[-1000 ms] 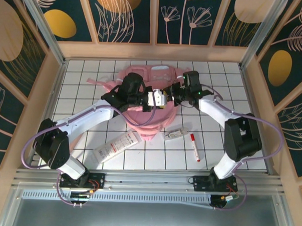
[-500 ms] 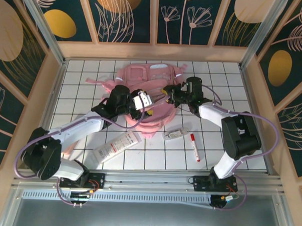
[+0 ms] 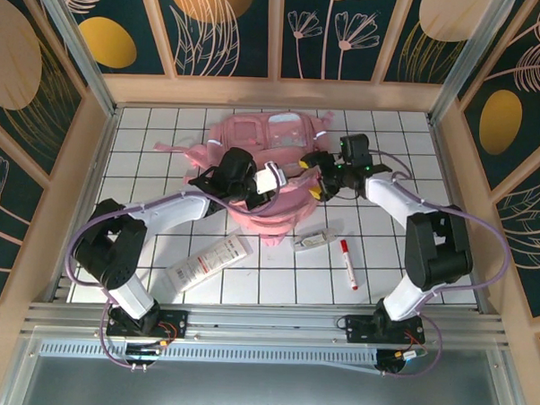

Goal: Pack books, pencil case, and school supplies into a backpack

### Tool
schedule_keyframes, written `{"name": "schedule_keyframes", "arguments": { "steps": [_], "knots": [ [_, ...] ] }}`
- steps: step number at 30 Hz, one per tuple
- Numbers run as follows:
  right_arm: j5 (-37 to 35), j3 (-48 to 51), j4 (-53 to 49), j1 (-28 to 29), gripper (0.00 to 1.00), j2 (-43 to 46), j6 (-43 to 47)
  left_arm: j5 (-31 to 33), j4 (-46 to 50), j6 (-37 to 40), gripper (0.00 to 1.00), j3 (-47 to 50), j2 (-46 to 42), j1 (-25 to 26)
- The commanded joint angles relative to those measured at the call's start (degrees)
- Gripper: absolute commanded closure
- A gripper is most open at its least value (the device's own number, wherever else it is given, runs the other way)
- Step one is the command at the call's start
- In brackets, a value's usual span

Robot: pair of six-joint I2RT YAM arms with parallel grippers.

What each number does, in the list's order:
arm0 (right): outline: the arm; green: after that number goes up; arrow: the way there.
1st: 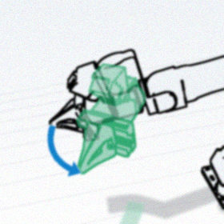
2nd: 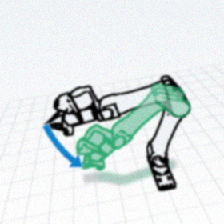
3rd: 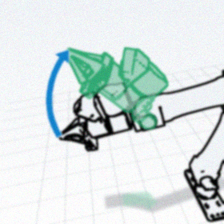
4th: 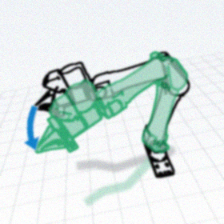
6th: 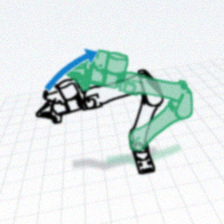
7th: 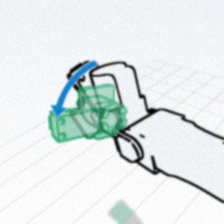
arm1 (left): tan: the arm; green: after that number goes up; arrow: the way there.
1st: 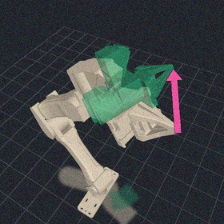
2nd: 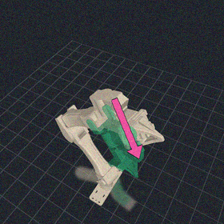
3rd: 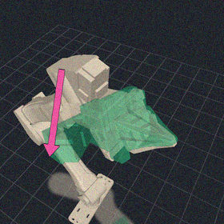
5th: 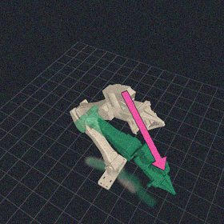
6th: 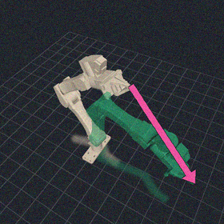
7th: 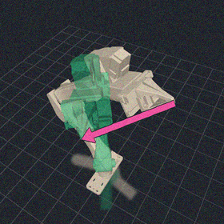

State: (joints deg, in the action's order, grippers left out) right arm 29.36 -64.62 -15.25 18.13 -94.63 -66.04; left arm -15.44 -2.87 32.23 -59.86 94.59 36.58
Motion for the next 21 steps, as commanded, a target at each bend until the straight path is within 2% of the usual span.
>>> {"name": "schedule_keyframes", "arguments": {
  "steps": [1, 3, 6, 10, 14, 16, 21],
  "knots": [
    [-5.77, -5.37, -26.47, -1.81, 0.15, 0.49, 10.63, 7.57, -4.24, 8.69, 1.0, 1.41, -5.26, 1.13],
    [-3.53, -6.97, -30.16, -1.89, 0.14, -0.74, 11.98, 13.51, -5.92, 14.34, 1.0, 2.75, -6.29, 3.08],
    [2.58, -6.99, -26.89, -1.24, 0.18, -0.03, 9.04, 18.83, -8.05, 18.54, 1.0, 3.01, -6.51, 4.73],
    [1.17, -11.3, -27.28, -1.14, 0.28, -0.1, 5.43, 20.07, -9.27, 19.58, 1.0, 2.33, -6.33, 5.22],
    [1.0, -13.19, -27.63, -0.71, 0.43, -1.83, 1.79, 23.41, -12.09, 21.84, 1.0, 3.22, -6.86, 6.04],
    [1.48, -12.19, -25.34, -0.09, 0.44, -2.05, -1.16, 25.35, -13.62, 23.57, 1.0, 3.78, -7.21, 6.83],
    [2.34, -10.56, -18.02, 1.88, 0.43, -3.18, -8.73, 23.98, -15.76, 22.13, 1.0, 5.77, -8.25, 7.1]
  ]
}}
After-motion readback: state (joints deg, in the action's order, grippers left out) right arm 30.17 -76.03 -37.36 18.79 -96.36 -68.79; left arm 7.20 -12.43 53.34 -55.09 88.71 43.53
